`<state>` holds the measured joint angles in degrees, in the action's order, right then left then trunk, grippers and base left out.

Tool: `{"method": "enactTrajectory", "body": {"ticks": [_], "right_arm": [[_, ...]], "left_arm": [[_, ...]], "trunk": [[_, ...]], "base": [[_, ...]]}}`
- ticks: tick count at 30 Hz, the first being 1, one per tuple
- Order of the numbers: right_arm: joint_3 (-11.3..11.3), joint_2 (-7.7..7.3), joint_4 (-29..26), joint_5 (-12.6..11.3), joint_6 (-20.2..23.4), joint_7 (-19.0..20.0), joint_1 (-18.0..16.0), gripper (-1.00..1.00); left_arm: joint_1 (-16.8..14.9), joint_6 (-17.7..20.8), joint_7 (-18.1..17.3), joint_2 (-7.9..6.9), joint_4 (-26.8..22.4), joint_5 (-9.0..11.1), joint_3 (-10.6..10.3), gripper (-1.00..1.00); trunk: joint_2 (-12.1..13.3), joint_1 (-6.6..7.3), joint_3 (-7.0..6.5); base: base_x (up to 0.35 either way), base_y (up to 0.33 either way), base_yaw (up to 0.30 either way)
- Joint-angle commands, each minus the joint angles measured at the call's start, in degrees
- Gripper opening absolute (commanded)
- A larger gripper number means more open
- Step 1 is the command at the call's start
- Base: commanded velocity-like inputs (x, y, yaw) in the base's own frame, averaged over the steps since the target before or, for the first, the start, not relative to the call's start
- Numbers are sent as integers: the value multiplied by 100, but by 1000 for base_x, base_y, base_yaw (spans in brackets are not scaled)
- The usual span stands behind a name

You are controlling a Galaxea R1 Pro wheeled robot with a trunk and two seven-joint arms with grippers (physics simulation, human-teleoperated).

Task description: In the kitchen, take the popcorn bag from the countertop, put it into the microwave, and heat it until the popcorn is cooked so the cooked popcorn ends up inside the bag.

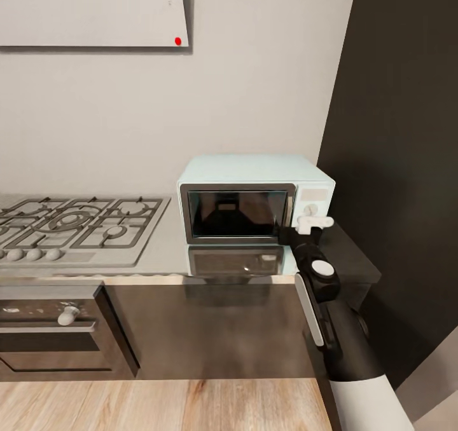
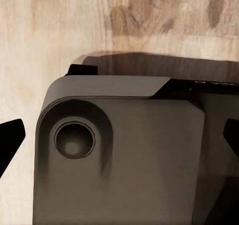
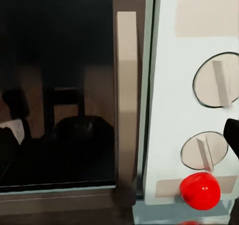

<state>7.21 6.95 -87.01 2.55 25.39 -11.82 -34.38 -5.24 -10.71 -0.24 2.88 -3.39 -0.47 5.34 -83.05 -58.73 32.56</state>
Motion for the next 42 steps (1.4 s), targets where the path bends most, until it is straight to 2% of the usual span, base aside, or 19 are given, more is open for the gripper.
{"method": "enactTrajectory", "body": {"ticks": [1,7,42], "right_arm": [[7,-1,-4,27,56,-22,-6,100],[6,0,-9,20,360,-22,-7,100],[8,-1,-18,61,370,-71,10,100]], "left_arm": [[-3,-18,-3,2,5,-5,43,100],[2,-18,-3,2,5,-35,45,100],[1,-18,-7,-7,5,-36,67,100]], "trunk": [[-3,0,6],[-3,0,6],[-3,0,6]], "base": [[0,0,0],[0,0,0],[34,0,0]]}}
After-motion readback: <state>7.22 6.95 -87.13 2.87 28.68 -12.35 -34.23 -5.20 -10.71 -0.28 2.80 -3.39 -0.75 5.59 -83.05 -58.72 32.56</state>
